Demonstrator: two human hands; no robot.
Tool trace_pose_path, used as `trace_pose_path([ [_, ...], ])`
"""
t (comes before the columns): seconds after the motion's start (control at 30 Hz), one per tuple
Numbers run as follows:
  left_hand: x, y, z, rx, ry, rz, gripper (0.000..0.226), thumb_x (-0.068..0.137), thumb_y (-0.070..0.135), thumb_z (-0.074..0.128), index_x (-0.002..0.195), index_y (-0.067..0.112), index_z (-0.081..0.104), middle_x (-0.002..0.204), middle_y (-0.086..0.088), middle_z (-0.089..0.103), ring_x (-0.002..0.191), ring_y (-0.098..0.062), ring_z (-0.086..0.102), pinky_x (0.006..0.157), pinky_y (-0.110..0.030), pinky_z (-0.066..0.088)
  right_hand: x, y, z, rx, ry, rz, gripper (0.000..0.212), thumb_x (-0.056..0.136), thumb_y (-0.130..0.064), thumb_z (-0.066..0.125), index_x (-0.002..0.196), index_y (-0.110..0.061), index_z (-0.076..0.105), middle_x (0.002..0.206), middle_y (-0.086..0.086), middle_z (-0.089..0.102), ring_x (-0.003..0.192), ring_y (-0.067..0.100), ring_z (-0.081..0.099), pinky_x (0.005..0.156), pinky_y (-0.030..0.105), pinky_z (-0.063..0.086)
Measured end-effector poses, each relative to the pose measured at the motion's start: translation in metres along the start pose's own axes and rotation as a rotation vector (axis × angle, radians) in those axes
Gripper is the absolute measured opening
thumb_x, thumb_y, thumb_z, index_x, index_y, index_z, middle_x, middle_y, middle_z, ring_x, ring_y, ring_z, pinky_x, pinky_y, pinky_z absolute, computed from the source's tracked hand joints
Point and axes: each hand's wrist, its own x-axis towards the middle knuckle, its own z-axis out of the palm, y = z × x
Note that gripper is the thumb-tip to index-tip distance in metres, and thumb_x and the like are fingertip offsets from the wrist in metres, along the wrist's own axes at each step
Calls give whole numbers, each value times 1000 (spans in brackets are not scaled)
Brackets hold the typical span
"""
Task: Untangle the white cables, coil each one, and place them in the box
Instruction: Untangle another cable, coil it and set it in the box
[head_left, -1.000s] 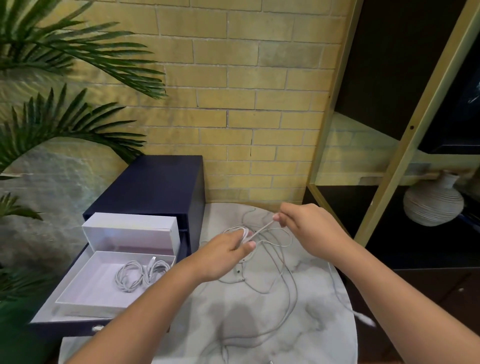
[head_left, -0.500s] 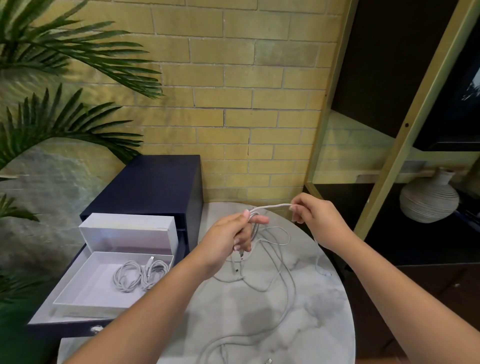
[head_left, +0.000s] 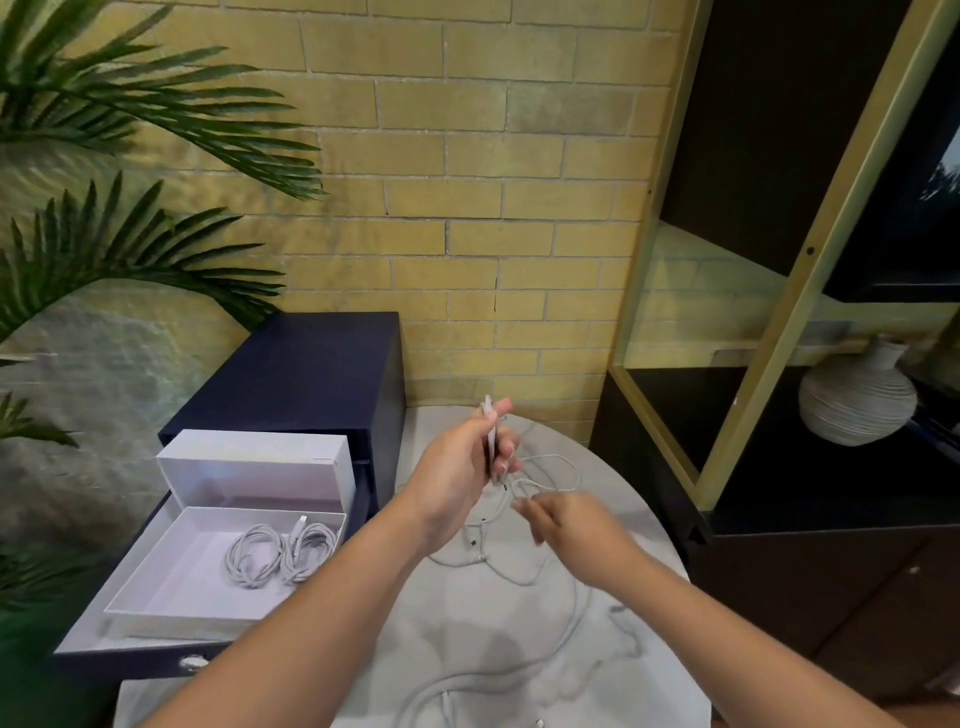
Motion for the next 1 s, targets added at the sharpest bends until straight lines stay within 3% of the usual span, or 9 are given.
trace_pose_path([
  [0.13, 8, -14, -5, 144, 101, 2, 36, 104, 12, 31, 140, 11, 35, 73, 6, 62, 66, -12, 45, 68, -23, 38, -10, -12, 10, -109, -24, -85, 49, 98, -52, 34, 74, -17, 58, 70, -1, 63, 72, 20, 60, 69, 37, 47],
  [0.27, 10, -23, -9, 363, 110, 18, 37, 104, 14, 32, 141, 18, 30, 88, 10, 67, 65, -4, 48, 66, -17, 41, -15, -23, 11, -207, -15, -162, 44, 98, -51, 35, 82, -20, 61, 83, 2, 68, 78, 22, 60, 69, 39, 50],
  [0.4, 9, -32, -13, 576, 105, 41, 32, 104, 16, 33, 130, 34, 26, 97, 15, 66, 68, 2, 51, 65, -7, 41, -17, -30, 2, -288, -58, -210, 40, 100, -45, 35, 87, -17, 60, 83, 4, 64, 77, 23, 55, 62, 35, 41],
  [0.5, 9, -37, -18, 733, 90, 71, 22, 103, 18, 34, 104, 40, 34, 100, 17, 66, 69, 4, 53, 73, -25, 46, -19, -32, -8, -325, -123, -228, 32, 101, -41, 35, 85, -20, 53, 77, -1, 55, 72, 19, 49, 62, 34, 38],
  [0.57, 8, -38, -21, 839, 74, 88, 10, 103, 18, 35, 105, 25, 42, 100, 17, 66, 71, 0, 55, 78, -36, 49, -19, -33, -16, -340, -165, -222, 29, 101, -38, 35, 86, -21, 52, 76, -1, 54, 73, 20, 49, 63, 34, 37],
  [0.67, 8, -37, -24, 1002, 73, 138, 15, 102, 20, 37, 109, 8, 42, 102, 15, 65, 74, -7, 58, 76, -37, 53, -20, -34, -29, -318, -178, -223, 28, 101, -37, 36, 96, -20, 57, 87, 2, 62, 78, 20, 53, 66, 35, 41],
  [0.83, 9, -34, -24, 1093, 48, 184, 21, 101, 20, 41, 117, 8, 45, 88, 14, 63, 77, -9, 62, 76, -38, 54, -24, -33, -46, -248, -126, -222, 16, 101, -37, 38, 107, -26, 49, 75, -10, 52, 70, 11, 48, 64, 33, 41],
  [0.93, 10, -33, -25, 1004, 71, 153, 17, 100, 19, 45, 109, 6, 51, 70, 22, 59, 73, -7, 63, 71, -23, 53, -27, -35, -49, -213, -79, -234, 12, 100, -36, 41, 96, -27, 46, 71, -8, 52, 70, 12, 50, 67, 37, 44],
  [1.0, 11, -32, -26, 936, 54, 96, 11, 100, 18, 47, 104, 10, 53, 69, 19, 61, 72, -5, 63, 70, -18, 51, -27, -34, -49, -219, -52, -258, 14, 100, -36, 42, 96, -25, 50, 69, -9, 51, 67, 9, 47, 65, 35, 43],
])
